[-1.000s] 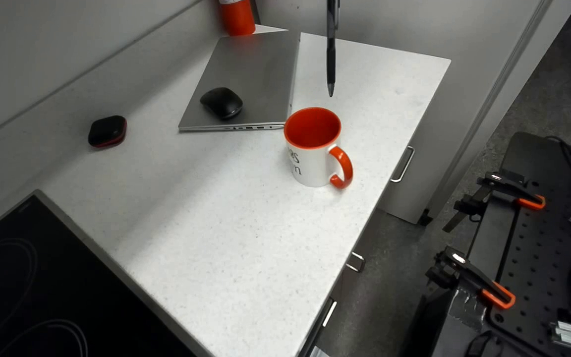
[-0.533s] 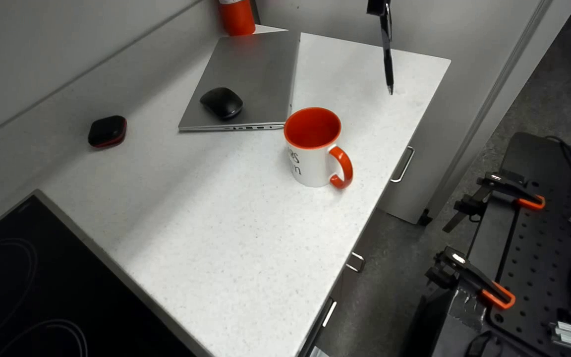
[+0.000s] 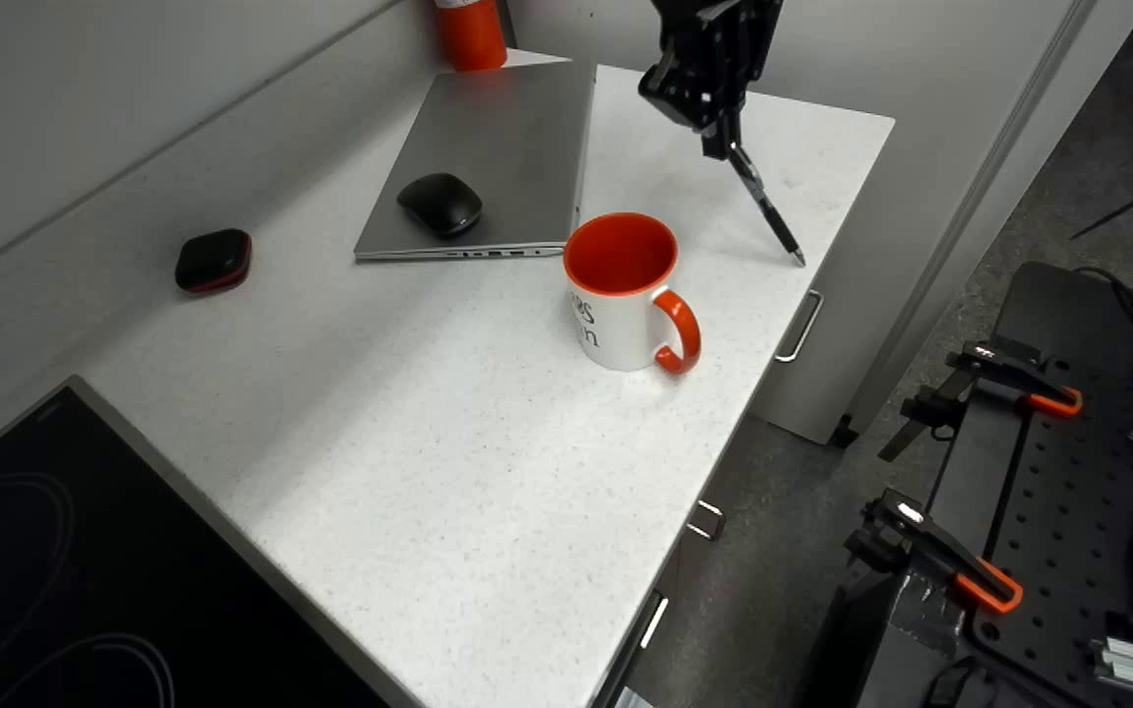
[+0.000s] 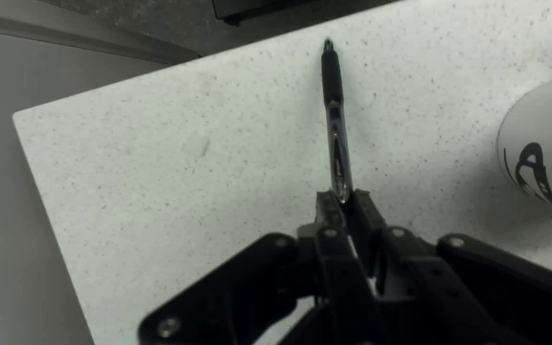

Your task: Put the pen on the countertop

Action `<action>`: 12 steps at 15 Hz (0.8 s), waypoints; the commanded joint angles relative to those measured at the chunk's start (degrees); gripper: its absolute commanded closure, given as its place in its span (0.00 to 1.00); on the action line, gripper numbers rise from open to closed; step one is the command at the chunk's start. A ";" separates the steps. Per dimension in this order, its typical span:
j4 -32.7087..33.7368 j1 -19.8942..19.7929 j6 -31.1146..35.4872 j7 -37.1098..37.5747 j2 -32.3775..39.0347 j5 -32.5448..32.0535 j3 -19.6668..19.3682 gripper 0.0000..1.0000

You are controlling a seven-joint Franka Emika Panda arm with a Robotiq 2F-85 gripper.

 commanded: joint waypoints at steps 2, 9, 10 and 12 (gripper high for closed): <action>5.27 1.38 6.90 8.82 7.97 -2.37 -0.60 0.97; 5.80 1.88 13.89 11.81 9.86 -2.44 -2.71 0.40; 5.70 1.88 14.35 11.80 9.72 -2.31 -2.90 0.33; 5.69 1.84 14.72 11.46 9.52 -1.99 -3.20 0.18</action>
